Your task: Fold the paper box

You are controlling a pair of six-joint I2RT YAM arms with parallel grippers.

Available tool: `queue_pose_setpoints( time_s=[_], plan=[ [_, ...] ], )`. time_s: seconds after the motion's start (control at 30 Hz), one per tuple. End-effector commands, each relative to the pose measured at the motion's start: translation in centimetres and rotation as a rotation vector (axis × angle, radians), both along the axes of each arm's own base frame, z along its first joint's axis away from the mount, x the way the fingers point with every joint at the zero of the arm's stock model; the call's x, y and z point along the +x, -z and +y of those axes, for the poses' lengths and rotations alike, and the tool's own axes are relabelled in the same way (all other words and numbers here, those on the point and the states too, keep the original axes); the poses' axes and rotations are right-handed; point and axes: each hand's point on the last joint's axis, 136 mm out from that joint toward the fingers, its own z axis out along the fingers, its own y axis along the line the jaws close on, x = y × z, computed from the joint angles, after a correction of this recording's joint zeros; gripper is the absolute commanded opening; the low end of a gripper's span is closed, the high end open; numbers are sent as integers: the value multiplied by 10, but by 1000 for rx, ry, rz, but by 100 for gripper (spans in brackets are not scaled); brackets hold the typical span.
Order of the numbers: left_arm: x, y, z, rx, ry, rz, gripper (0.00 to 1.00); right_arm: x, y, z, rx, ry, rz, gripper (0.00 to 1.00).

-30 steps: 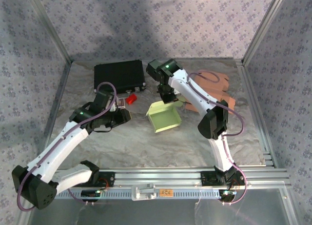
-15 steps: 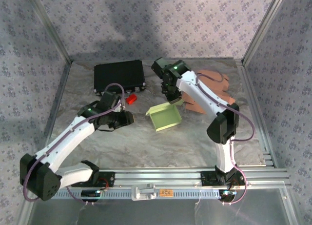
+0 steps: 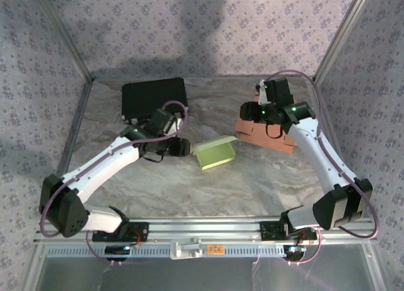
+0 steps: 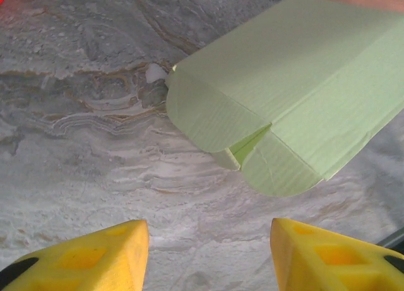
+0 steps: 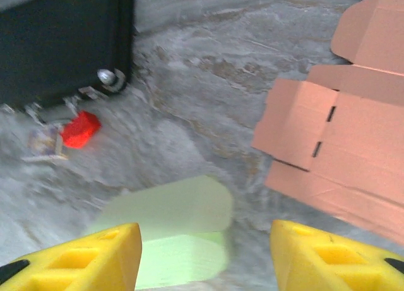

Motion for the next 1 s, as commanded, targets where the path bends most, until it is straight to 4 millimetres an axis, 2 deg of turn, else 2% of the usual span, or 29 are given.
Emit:
queue_pose_setpoints(
  time_s=[0.0, 0.1, 0.23, 0.37, 0.47, 0.7, 0.97],
  plan=[
    [0, 0, -7, 93, 86, -72, 53, -17, 43, 2, -135, -240, 17, 57],
    [-10, 10, -9, 148, 124, -100, 52, -29, 70, -2, -183, -260, -5, 57],
    [-18, 15, -18, 178, 183, -195, 53, -37, 86, -3, -214, -273, -103, 61],
    [-16, 29, -25, 246, 196, -231, 54, -38, 107, -6, -260, -284, -107, 63],
    [-3, 35, -22, 332, 152, -257, 54, -36, 118, -4, -295, -299, -95, 62],
    [32, 38, -29, 439, 89, -299, 54, -21, 126, 7, -301, -319, -83, 61],
    [57, 37, -25, 460, 59, -283, 46, -6, 119, 18, -318, -351, -101, 59]
  ],
)
